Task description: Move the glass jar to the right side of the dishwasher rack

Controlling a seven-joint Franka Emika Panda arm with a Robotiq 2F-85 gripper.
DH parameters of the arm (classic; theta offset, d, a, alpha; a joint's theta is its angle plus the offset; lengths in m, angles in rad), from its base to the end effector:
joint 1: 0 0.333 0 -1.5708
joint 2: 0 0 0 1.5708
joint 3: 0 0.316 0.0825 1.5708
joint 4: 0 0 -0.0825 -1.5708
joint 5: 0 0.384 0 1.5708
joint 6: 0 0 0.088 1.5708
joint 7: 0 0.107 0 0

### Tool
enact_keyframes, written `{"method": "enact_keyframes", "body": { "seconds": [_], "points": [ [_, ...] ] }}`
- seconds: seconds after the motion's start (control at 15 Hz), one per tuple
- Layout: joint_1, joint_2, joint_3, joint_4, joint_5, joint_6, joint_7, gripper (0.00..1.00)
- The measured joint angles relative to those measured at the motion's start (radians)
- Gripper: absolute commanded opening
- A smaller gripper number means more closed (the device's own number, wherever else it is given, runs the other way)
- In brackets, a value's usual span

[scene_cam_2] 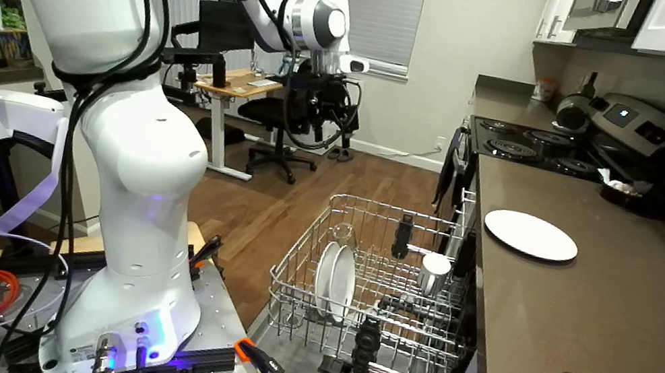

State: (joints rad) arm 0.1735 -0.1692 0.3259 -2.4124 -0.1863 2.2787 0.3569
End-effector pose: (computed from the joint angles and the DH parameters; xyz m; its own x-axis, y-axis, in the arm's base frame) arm 0.4166 0.2225 0.3763 0.9618 0.2619 0.0795 0.2445 -0.9527 0.1802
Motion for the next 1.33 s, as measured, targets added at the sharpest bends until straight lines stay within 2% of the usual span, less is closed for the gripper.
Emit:
{"method": "enact_keyframes", "body": {
  "seconds": [0.33,0.53,0.73,0.93,1.0,1.33],
  "points": [
    [0.000,0.140,-0.008,-0.010,-0.026,0.329,0.019,1.00],
    [0.000,0.230,-0.035,-0.014,-0.153,0.465,0.087,1.00],
    [0.002,0.298,-0.083,-0.013,-0.393,0.524,0.258,1.00],
    [0.023,0.348,-0.129,0.001,-0.589,0.530,0.419,1.00],
    [0.033,0.365,-0.139,0.009,-0.629,0.530,0.459,1.00],
    [0.037,0.377,-0.141,0.014,-0.635,0.530,0.468,1.00]
  ]
}}
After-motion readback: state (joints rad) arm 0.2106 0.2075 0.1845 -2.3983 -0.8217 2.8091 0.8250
